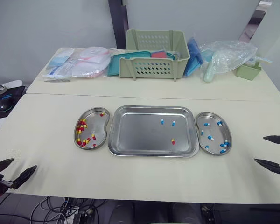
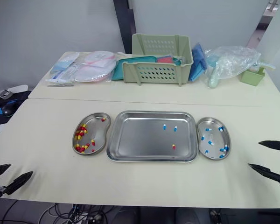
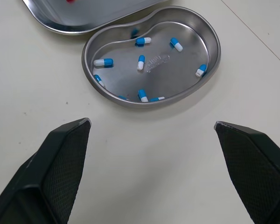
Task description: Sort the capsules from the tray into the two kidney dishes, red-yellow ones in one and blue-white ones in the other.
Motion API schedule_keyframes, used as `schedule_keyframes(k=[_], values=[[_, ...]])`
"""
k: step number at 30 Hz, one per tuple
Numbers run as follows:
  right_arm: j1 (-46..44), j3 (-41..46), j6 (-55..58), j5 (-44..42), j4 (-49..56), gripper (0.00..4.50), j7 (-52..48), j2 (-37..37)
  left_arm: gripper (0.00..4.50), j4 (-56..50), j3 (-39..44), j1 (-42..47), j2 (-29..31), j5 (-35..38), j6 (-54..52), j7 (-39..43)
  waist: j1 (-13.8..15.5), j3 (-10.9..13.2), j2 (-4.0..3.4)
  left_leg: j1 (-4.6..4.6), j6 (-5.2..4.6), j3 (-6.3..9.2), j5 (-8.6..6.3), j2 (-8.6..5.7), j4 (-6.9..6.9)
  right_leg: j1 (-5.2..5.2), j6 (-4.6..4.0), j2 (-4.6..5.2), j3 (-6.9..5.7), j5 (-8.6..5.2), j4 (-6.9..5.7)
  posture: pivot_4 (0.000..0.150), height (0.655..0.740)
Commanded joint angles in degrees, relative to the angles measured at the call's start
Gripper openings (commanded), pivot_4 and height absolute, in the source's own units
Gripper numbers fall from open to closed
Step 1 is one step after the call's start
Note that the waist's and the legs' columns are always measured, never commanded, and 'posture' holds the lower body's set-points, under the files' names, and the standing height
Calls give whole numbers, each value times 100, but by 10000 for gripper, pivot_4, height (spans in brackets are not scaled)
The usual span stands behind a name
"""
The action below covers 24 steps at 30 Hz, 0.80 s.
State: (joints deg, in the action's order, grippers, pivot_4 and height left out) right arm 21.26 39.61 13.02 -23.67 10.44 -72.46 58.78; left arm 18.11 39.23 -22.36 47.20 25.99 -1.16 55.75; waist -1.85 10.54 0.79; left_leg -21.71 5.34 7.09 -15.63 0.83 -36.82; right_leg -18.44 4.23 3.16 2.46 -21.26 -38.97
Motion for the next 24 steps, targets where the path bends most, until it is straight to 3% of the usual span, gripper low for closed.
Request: schedule_keyframes(k=[1, 9, 16, 24], values=[[-32, 52, -14, 16, 57, 44927, -5, 24, 45000, -422, 272, -244, -21, 103, -20, 71, -1, 0, 1, 0, 0, 0, 0, 0, 0, 0, 0, 0, 0, 0, 0, 1500, 7400], [116, 40, -15, 19, 159, 44927, 18, -136, 45000, -2197, 12, -769, -304, 671, -364, 569, 8, 0, 2, 0, 0, -2, 0, 1, -2, 4, 0, 0, 1, 0, 0, 1500, 7400], [149, 50, -27, 11, 147, 44927, -25, -144, 45000, -3904, -692, -1124, -732, 1014, -737, 724, -3, 0, 1, 3, 0, -4, 0, 1, -2, 7, 0, -1, 2, 0, 3, 1500, 7400], [311, 238, -20, -22, 188, 44927, -72, -159, 45000, -4323, -1873, -186, -1450, 791, -500, 233, 13, -1, -2, 9, 0, -2, 0, -1, -7, 19, 0, 0, -1, 0, 3, 1500, 7400]])
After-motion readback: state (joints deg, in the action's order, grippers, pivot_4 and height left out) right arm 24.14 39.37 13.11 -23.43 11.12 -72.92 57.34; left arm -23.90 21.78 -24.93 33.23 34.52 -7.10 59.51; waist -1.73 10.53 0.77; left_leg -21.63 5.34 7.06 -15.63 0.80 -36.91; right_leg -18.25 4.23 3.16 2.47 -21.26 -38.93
